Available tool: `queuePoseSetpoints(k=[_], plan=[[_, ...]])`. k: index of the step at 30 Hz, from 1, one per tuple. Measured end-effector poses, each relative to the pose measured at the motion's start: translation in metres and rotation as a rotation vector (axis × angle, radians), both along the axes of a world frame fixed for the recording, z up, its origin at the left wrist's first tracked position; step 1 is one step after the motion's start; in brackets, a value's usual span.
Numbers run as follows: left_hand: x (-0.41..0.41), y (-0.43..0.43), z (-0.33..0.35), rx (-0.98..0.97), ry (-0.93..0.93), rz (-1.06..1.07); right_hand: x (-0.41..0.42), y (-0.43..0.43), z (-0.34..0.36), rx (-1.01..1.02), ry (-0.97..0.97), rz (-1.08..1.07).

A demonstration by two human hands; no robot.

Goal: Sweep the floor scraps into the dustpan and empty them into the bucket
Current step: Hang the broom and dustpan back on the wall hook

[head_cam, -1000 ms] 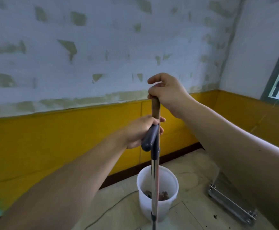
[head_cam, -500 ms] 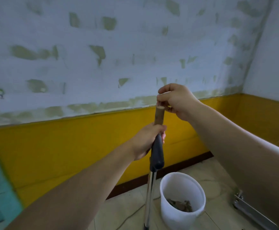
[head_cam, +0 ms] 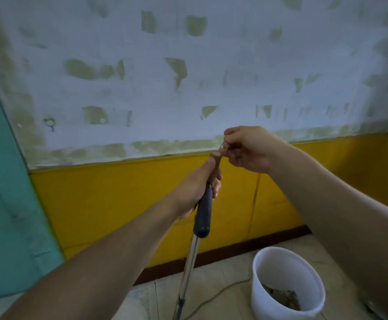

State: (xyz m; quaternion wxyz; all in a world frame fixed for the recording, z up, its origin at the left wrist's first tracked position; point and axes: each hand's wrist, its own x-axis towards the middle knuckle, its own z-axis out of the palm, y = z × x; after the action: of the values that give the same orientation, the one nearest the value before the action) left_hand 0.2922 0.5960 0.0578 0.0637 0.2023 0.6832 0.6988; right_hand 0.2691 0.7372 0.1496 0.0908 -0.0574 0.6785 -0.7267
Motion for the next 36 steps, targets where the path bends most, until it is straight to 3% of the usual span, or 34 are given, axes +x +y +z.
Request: queuePoseSetpoints(k=[5,10,14,18,24,29,36], plan=[[-0.02,-0.024,0.003,0.069,-0.042,-0.011,-0.031,-0.021,-0.016,-0.027,-0.113,0.248],[-0.044,-0.044,0.003,0.109,-0.111,0.055,-0.061,-0.034,-0.001,0.115,-0.118,0.393],[-0.067,-0.052,-0.001,0.07,-0.07,0.198,-0.091,-0.056,0.017,-0.038,0.003,0.395],[-0.08,-0.061,-0.001,0.055,-0.077,0.291,-0.111,-0.086,0.017,-0.066,0.075,0.453],[-0.092,-0.101,0.0,0.036,-0.036,0.35,-0.124,-0.13,0.011,-0.266,0.019,0.497],[-0.094,-0.142,0.006,-0.049,0.043,0.504,-0.131,-0.187,0.011,-0.086,0.175,0.451],[-0.099,-0.234,0.013,-0.007,0.091,0.627,-0.134,-0.283,0.016,0.106,0.359,0.394]])
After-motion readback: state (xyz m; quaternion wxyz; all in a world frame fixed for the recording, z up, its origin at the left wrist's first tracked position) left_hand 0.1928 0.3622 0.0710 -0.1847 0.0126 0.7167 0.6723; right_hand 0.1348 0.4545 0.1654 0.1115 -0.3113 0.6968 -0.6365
